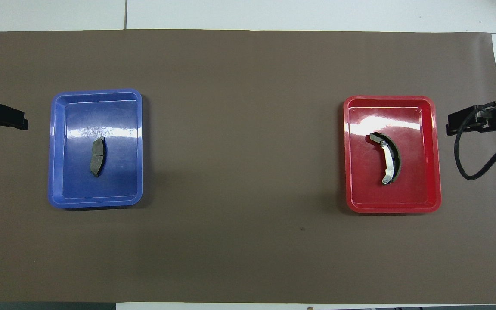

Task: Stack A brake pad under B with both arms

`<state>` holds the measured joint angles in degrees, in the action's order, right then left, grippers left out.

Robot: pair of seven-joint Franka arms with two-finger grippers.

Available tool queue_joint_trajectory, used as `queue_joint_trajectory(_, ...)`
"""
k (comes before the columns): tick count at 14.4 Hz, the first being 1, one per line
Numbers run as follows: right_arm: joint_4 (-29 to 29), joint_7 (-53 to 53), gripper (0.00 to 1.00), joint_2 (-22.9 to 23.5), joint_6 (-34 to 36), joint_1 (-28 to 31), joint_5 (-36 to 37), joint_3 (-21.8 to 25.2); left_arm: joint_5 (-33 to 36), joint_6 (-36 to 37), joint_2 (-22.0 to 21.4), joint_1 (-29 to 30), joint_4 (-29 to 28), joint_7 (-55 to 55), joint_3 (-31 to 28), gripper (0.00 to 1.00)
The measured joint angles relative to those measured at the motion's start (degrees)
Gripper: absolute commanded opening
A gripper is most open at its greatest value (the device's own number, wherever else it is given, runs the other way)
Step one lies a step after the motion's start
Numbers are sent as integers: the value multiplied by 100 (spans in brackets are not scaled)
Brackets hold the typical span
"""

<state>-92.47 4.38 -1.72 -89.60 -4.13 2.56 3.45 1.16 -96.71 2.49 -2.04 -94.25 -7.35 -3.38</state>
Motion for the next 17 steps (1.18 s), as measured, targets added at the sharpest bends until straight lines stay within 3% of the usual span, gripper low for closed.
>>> queue_joint_trajectory(17,-1,0,100,0,0,0,-24,0,0,-210,-9,-63,-69,0,54,99)
